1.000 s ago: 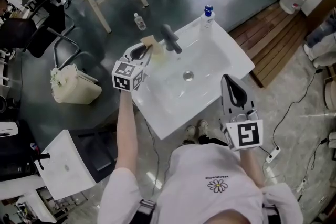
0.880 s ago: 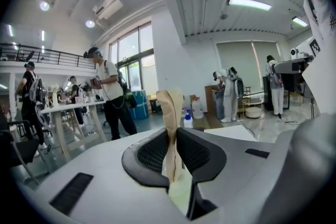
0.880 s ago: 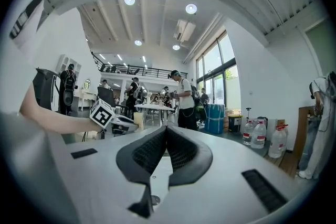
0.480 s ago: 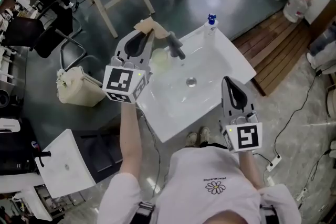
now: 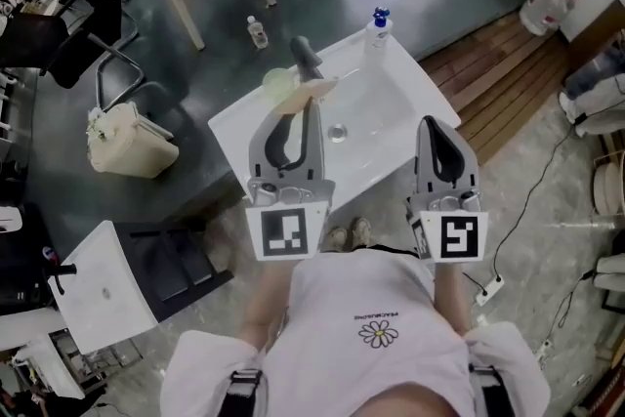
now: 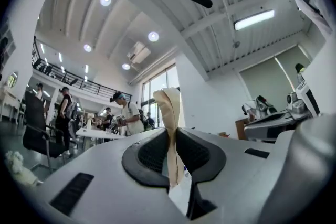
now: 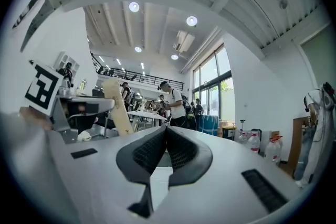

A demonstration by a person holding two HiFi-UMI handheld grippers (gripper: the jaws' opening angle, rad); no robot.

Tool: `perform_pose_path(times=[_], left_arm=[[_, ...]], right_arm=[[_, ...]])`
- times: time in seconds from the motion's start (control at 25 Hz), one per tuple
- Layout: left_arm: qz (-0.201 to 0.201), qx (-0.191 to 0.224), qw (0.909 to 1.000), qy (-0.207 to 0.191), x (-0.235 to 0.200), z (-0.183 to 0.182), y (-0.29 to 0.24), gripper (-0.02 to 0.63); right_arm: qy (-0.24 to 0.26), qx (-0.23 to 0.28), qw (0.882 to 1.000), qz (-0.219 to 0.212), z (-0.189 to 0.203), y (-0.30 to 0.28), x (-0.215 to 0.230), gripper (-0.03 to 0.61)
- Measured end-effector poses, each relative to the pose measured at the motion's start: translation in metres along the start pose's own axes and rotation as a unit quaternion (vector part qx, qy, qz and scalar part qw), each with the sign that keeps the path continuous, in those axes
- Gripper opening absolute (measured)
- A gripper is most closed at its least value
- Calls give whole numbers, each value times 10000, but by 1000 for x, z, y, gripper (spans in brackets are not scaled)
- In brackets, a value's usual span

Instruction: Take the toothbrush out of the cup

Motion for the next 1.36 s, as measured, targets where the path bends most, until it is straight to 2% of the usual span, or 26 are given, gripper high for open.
perform_pose_path(times=[0.12, 0.28, 0.68, 1.36], left_arm=[[-52, -181, 9998, -39, 14, 13, 10, 57], [-213, -325, 9992, 53, 21, 18, 17, 57], [-378, -380, 9984, -155, 22, 19, 15, 57], [-435, -474, 9977, -203, 25, 19, 20, 55]], right_arm=[[-158, 65, 9999, 25, 1, 2, 12, 12], [-86, -78, 9999, 99, 8, 6, 19, 12], [4, -142, 9998, 129, 12, 6, 30, 12], [-37, 10, 9999, 161, 6, 6, 36, 12]])
Point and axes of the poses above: the fingertips, and each gripper's own axes: y backward along the fingers, x to its right, z out of its underside, the point moved 5 cm from there along y, backward along the fingers, and after that the axes turned 8 degrees about -y, right-handed, at the moved point
